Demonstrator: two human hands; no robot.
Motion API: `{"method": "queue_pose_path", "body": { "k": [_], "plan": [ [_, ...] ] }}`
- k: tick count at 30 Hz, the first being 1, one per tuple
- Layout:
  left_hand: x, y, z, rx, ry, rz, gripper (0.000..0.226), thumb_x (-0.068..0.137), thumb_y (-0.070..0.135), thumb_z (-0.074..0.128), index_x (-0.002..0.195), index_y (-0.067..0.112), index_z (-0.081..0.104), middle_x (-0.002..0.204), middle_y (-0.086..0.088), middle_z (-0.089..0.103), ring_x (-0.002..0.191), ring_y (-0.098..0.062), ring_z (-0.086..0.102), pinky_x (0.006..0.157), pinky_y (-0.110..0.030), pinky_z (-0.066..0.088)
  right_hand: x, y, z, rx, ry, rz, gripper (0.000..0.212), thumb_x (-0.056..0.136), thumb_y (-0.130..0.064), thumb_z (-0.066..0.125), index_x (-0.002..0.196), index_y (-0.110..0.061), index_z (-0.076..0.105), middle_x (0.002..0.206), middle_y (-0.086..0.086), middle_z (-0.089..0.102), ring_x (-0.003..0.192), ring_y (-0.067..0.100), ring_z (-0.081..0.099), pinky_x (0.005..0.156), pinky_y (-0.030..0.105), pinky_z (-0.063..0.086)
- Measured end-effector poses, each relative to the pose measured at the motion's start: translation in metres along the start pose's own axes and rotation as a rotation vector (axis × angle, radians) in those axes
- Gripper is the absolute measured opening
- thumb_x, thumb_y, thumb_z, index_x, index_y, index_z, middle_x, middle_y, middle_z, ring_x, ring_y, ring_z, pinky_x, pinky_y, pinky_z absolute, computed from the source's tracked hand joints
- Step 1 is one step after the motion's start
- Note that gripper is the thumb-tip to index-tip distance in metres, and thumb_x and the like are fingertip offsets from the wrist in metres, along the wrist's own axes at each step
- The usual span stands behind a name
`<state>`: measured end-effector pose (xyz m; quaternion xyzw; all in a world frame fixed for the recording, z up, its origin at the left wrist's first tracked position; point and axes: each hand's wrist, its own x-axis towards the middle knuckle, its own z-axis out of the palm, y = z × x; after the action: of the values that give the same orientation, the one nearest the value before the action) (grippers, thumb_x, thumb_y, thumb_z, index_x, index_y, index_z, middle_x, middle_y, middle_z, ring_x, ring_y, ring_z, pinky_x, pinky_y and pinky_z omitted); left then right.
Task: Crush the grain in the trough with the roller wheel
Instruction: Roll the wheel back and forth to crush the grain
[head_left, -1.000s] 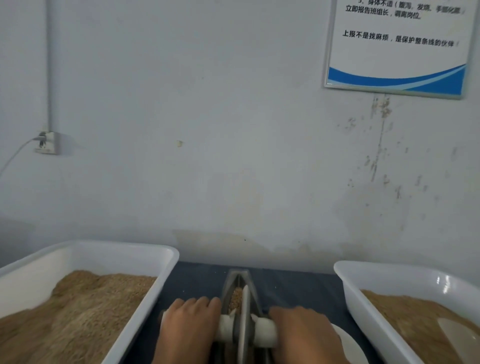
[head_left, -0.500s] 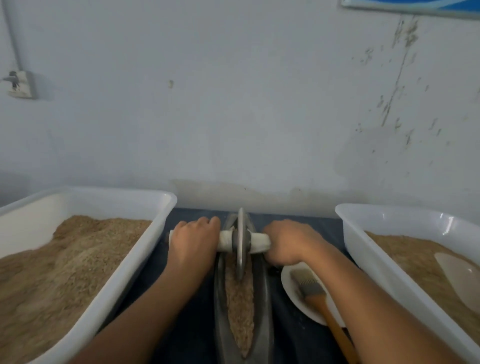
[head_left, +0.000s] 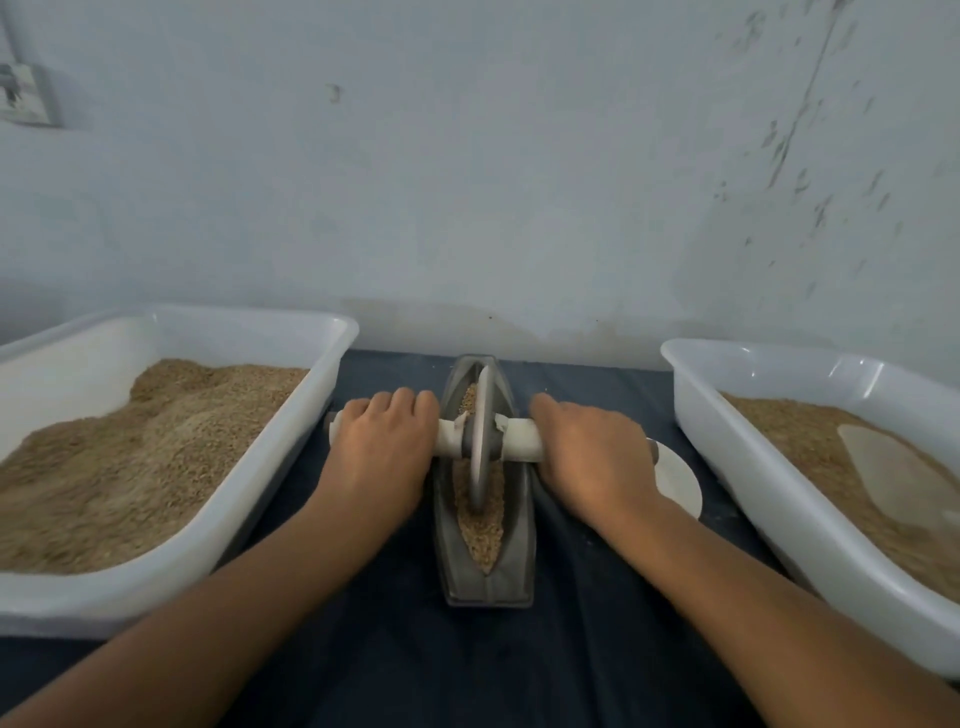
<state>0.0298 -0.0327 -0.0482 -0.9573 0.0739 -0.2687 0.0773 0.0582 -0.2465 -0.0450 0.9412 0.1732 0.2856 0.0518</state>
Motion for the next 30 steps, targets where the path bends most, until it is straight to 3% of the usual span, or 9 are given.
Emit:
{"method": "queue_pose_path", "body": {
  "k": [3,5,8,11,13,16,25,30],
  "plan": [
    [-0.018,0.004,-0.008,0.060,0.031,0.035,0.034,0.084,0.026,0.064,0.102,0.023,0.036,0.100,0.003,0.048,0.088,-0.015,0.049,0.079,-0.030,0.036,-0.015,-0.002,-0.011,-0.014,0.004,-0.050,0.019,0.086,-0.026,0.065,0.098,-0.023,0.050,0.081,-0.003,0.061,0.064,0.023,0.057,0.052,0.033,0.026],
    [-0.024,0.005,-0.011,0.084,0.042,0.047,0.035,0.083,0.026,0.063,0.100,0.022,0.033,0.097,0.002,0.044,0.083,-0.015,0.041,0.074,-0.031,0.029,-0.022,-0.002,-0.016,-0.005,0.013,-0.059,0.020,0.086,-0.026,0.064,0.096,-0.022,0.047,0.080,-0.002,0.059,0.065,0.024,0.056,0.055,0.035,0.031],
    [-0.027,0.006,-0.014,0.073,0.045,0.052,0.042,0.082,0.023,0.063,0.096,0.023,0.023,0.093,0.002,0.034,0.081,-0.015,0.030,0.074,-0.032,0.028,-0.029,-0.002,-0.019,0.005,0.041,-0.065,0.023,0.083,-0.026,0.068,0.093,-0.021,0.047,0.076,-0.002,0.058,0.060,0.025,0.053,0.053,0.034,0.031],
    [-0.020,0.005,-0.010,0.032,0.023,0.047,0.046,0.082,0.023,0.064,0.095,0.024,0.020,0.098,0.003,0.042,0.085,-0.015,0.036,0.081,-0.031,0.035,-0.024,0.000,-0.014,-0.005,0.008,-0.042,0.025,0.085,-0.035,0.065,0.092,-0.024,0.043,0.076,-0.005,0.058,0.061,0.024,0.054,0.050,0.033,0.026],
    [-0.010,0.002,-0.007,0.005,0.002,0.038,0.047,0.082,0.023,0.066,0.093,0.024,0.020,0.100,0.003,0.048,0.088,-0.015,0.045,0.082,-0.031,0.036,-0.014,0.003,-0.008,0.013,-0.039,-0.005,0.027,0.085,-0.042,0.061,0.091,-0.027,0.040,0.072,-0.007,0.053,0.059,0.024,0.050,0.048,0.031,0.023],
    [0.005,0.000,0.001,-0.006,-0.001,0.016,0.042,0.083,0.021,0.066,0.090,0.024,0.024,0.088,0.005,0.045,0.077,-0.015,0.038,0.074,-0.031,0.030,0.004,0.008,0.001,0.027,-0.124,0.021,0.024,0.083,-0.046,0.059,0.087,-0.031,0.041,0.066,-0.008,0.045,0.061,0.023,0.048,0.049,0.030,0.023],
    [0.043,-0.007,0.023,0.041,-0.068,-0.057,0.026,0.087,0.021,0.065,0.087,0.023,0.039,0.076,0.006,0.048,0.066,-0.016,0.045,0.070,-0.032,0.034,0.060,0.021,0.008,0.097,-0.449,-0.030,0.015,0.073,-0.038,0.064,0.086,-0.034,0.058,0.077,-0.008,0.060,0.067,0.016,0.059,0.053,0.029,0.038],
    [0.063,-0.007,0.025,0.071,-0.075,-0.067,0.022,0.088,0.018,0.064,0.090,0.024,0.043,0.074,0.006,0.044,0.067,-0.018,0.045,0.066,-0.034,0.031,0.085,0.028,0.010,0.262,-0.641,0.002,0.008,0.067,-0.028,0.070,0.072,-0.027,0.064,0.064,-0.004,0.066,0.060,0.017,0.063,0.054,0.027,0.043]
  ]
}}
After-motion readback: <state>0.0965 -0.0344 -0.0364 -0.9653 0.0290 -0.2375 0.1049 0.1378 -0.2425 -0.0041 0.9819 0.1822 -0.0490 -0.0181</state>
